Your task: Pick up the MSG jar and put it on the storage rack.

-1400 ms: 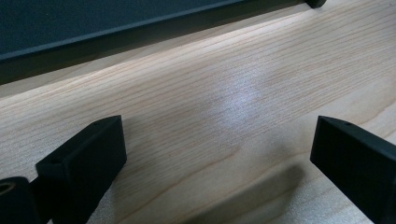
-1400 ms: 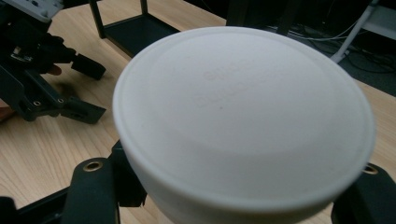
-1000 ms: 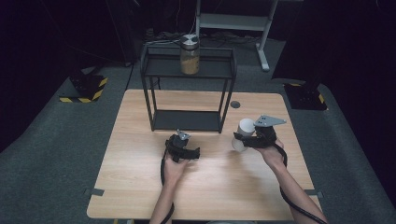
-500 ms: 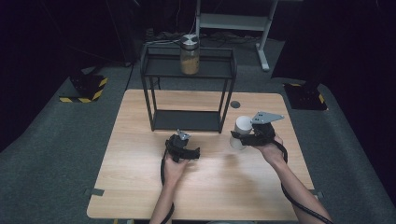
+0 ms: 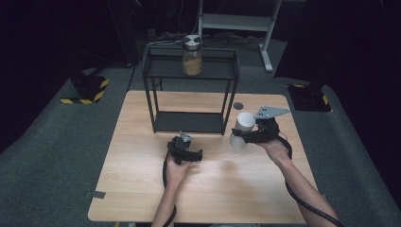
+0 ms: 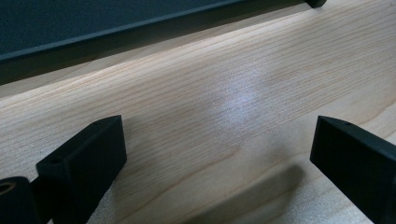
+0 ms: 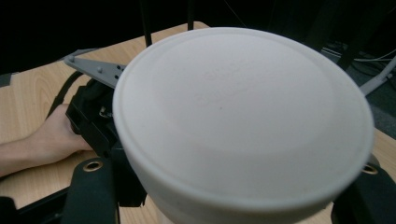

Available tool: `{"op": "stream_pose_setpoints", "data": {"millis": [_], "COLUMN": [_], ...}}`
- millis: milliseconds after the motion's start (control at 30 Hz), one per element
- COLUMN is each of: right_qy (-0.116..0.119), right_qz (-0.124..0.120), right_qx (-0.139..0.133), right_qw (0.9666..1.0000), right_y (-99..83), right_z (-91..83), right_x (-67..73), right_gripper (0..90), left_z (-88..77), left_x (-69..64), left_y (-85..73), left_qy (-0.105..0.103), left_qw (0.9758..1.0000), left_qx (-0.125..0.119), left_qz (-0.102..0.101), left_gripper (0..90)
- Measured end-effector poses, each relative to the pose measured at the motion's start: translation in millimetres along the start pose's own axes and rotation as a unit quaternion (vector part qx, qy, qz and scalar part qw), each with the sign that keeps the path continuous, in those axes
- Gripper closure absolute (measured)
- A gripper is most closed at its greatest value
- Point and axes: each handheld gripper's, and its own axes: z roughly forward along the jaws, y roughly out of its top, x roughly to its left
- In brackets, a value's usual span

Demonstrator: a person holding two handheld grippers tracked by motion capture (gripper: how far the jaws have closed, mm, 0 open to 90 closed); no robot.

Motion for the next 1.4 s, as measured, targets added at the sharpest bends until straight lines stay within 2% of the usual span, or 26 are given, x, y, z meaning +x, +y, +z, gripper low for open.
{"op": "stream_pose_setpoints", "data": {"millis": [700,1400], "right_qy": [0.019,0.052], "right_qz": [-0.020,-0.045], "right_qx": [-0.012,-0.035], "right_qw": [0.9995,0.9971], "right_y": [38.2,88.0], "right_z": [-10.4,-21.5], "right_x": [-2.3,-5.3], "right_gripper": [34.8,34.8], "left_z": [0.0,-0.1], "left_x": [0.0,-0.2], "left_y": [-0.3,-0.1], "left_qy": [0.000,0.001], "left_qw": [1.0000,1.0000], "left_qx": [-0.001,0.000], "left_qz": [-0.002,-0.001], "left_gripper": [3.7,3.8]}}
